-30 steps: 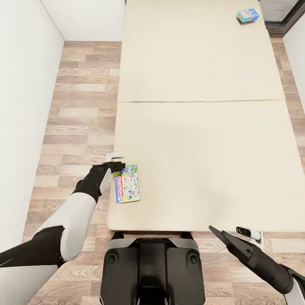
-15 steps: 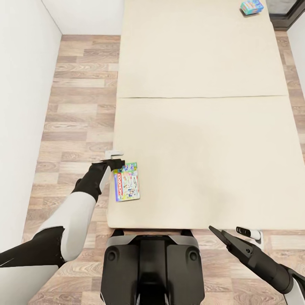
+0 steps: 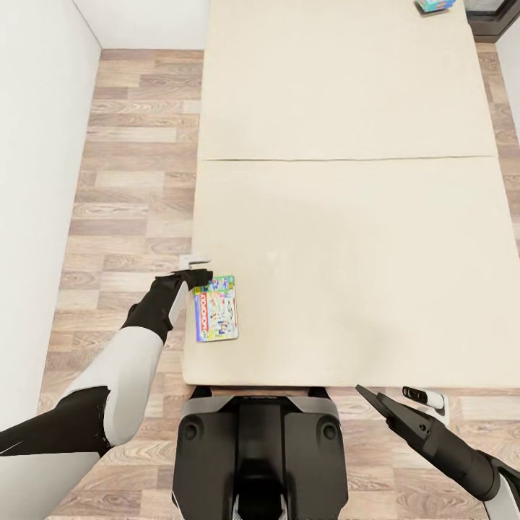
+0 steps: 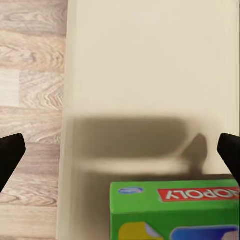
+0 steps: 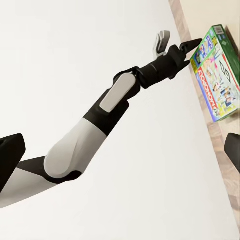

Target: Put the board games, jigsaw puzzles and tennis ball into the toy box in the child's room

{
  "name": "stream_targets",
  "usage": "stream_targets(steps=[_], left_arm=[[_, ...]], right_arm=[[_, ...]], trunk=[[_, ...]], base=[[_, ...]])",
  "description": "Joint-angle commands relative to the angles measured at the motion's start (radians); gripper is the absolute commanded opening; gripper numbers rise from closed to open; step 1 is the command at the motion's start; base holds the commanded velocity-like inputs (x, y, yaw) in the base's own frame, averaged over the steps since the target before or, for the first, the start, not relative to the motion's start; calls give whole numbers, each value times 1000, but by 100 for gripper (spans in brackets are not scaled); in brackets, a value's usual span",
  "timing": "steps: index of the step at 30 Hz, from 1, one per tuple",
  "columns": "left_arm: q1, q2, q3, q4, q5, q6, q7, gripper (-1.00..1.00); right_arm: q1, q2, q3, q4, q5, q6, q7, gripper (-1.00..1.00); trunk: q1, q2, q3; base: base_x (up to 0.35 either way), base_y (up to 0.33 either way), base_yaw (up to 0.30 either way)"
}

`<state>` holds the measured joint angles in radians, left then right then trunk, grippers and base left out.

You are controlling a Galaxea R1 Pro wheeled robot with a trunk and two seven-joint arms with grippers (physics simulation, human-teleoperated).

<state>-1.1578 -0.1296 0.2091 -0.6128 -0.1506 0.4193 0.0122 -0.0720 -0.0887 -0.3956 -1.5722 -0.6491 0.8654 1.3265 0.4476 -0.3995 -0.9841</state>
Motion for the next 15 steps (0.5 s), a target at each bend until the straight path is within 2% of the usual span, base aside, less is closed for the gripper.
stream_targets(steps=[1, 5, 10, 15], left_arm=[[0, -1, 7, 18, -30, -5, 10, 100], [0, -1, 7, 18, -30, -5, 11, 100], [0, -2, 7, 18, -30, -4, 10, 100], [0, -2, 7, 18, -30, -4, 10, 100]], right_arm=[[0, 0, 0, 0, -4, 7, 0, 100], [0, 0, 0, 1, -3, 7, 0, 100], [0, 0, 0, 2, -3, 7, 0, 100], [0, 0, 0, 3, -3, 7, 0, 100]], trunk=[[2, 0, -3], [2, 0, -6], [2, 0, -7], [2, 0, -7]], base=[[0, 0, 0], [-50, -14, 0], [-186, -94, 0], [-66, -32, 0]])
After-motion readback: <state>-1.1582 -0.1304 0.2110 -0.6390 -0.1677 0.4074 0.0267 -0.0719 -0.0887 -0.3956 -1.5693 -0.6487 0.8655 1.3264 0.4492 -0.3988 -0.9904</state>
